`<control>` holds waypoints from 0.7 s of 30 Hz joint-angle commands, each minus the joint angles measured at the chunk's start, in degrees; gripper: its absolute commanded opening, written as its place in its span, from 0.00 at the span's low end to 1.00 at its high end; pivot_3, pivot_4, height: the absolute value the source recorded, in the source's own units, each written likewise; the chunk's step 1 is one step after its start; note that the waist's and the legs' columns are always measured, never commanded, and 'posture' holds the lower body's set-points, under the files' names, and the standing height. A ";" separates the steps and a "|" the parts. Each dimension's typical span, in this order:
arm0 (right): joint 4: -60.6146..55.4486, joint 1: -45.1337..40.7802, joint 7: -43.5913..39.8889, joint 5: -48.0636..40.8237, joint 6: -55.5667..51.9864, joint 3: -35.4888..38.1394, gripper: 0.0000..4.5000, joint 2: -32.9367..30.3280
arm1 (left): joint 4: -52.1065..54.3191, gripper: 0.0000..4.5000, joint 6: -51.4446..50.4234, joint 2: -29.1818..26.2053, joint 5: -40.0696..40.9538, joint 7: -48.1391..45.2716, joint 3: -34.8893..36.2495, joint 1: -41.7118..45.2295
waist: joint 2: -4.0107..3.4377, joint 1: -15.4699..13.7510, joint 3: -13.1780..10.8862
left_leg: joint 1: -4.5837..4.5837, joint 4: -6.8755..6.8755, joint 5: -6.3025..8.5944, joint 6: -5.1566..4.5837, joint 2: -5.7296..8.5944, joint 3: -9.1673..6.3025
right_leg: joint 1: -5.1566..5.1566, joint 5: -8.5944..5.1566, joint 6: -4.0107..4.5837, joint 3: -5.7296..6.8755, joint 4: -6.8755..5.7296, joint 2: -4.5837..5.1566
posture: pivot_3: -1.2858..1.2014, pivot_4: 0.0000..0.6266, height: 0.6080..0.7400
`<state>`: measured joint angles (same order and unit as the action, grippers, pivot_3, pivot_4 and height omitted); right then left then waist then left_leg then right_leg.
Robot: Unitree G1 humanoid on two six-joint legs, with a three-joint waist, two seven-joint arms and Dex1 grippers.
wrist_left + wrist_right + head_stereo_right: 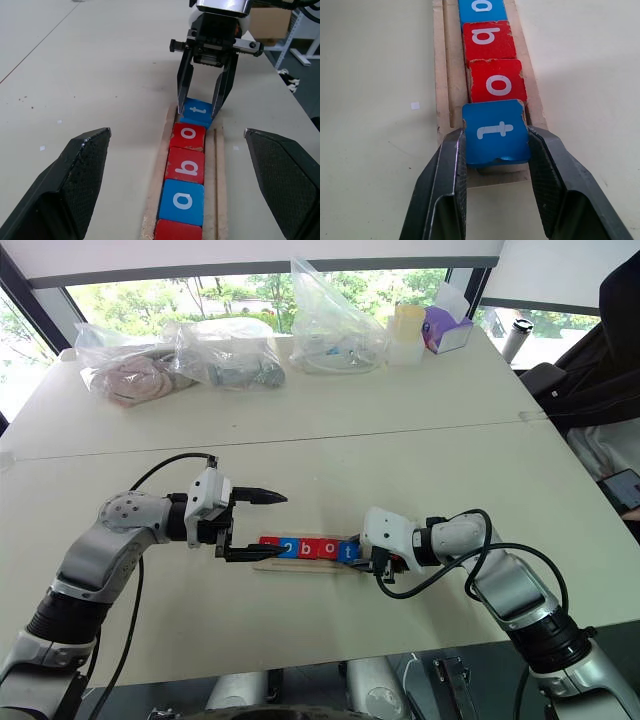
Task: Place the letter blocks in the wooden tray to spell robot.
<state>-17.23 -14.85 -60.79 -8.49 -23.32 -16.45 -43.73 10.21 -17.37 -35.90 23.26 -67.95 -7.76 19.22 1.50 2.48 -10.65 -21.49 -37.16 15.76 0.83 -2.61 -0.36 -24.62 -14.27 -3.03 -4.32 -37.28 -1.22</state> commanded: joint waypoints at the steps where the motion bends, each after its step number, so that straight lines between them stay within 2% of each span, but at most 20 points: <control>1: -0.23 -0.80 -0.10 -0.05 0.15 0.78 0.25 -0.21 | 1.18 1.00 0.00 0.10 0.95 0.19 0.80 0.92 | 0.00 0.00 0.00 | 0.00 0.00 0.00 0.00 0.00 0.00 | 0.00 0.00 0.00 0.00 0.00 0.00 | 0.52 0.24 1.00; 12: 0.66 -1.68 -0.36 -0.01 0.28 0.76 0.25 -0.14 | 1.19 1.00 0.05 0.28 0.82 0.38 0.78 0.93 | 0.00 -0.01 0.00 | 0.00 -0.01 0.00 0.00 0.00 0.00 | 0.00 0.02 -0.04 0.00 -0.01 0.00 | 0.52 0.24 1.00; 17: 0.40 -1.82 -0.87 -0.31 -0.01 0.81 0.80 -0.15 | 1.33 1.00 0.12 0.23 0.84 0.59 0.78 0.77 | 0.00 0.00 0.00 | 0.00 -0.01 0.00 0.00 0.00 0.00 | 0.00 0.06 -0.09 0.00 -0.01 0.00 | 0.52 0.24 1.00; 18: 0.24 -1.80 -0.96 -0.39 -0.09 0.80 0.94 -0.19 | 1.36 1.00 0.12 0.22 0.84 0.62 0.78 0.74 | 0.00 0.00 0.00 | 0.00 -0.01 0.00 0.00 0.00 0.00 | 0.00 0.06 -0.09 0.00 -0.01 0.00 | 0.52 0.24 1.00; 19: 0.03 -1.79 -0.99 -0.52 -0.23 0.85 0.98 -0.18 | 1.38 1.00 0.13 0.23 0.83 0.66 0.76 0.73 | 0.00 0.00 0.00 | 0.00 -0.01 0.00 0.00 0.00 0.00 | 0.00 0.06 -0.09 0.00 -0.01 0.00 | 0.52 0.24 1.00; 21: -0.58 -1.90 -1.08 -1.08 -1.05 1.12 0.98 -0.17 | 1.40 1.00 0.15 0.26 0.81 0.70 0.73 0.75 | 0.00 -0.01 0.00 | 0.00 -0.01 0.00 0.00 0.00 0.00 | 0.00 0.06 -0.09 0.00 -0.01 0.00 | 0.52 0.24 1.00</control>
<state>-15.99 -16.19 -61.61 -8.58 -23.97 -16.39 -43.73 10.19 -17.37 -35.65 23.25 -67.38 -7.77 19.35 1.50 2.47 -10.65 -21.49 -37.17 15.76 0.83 -2.61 -0.36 -24.62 -14.22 -3.12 -4.32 -37.29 -1.22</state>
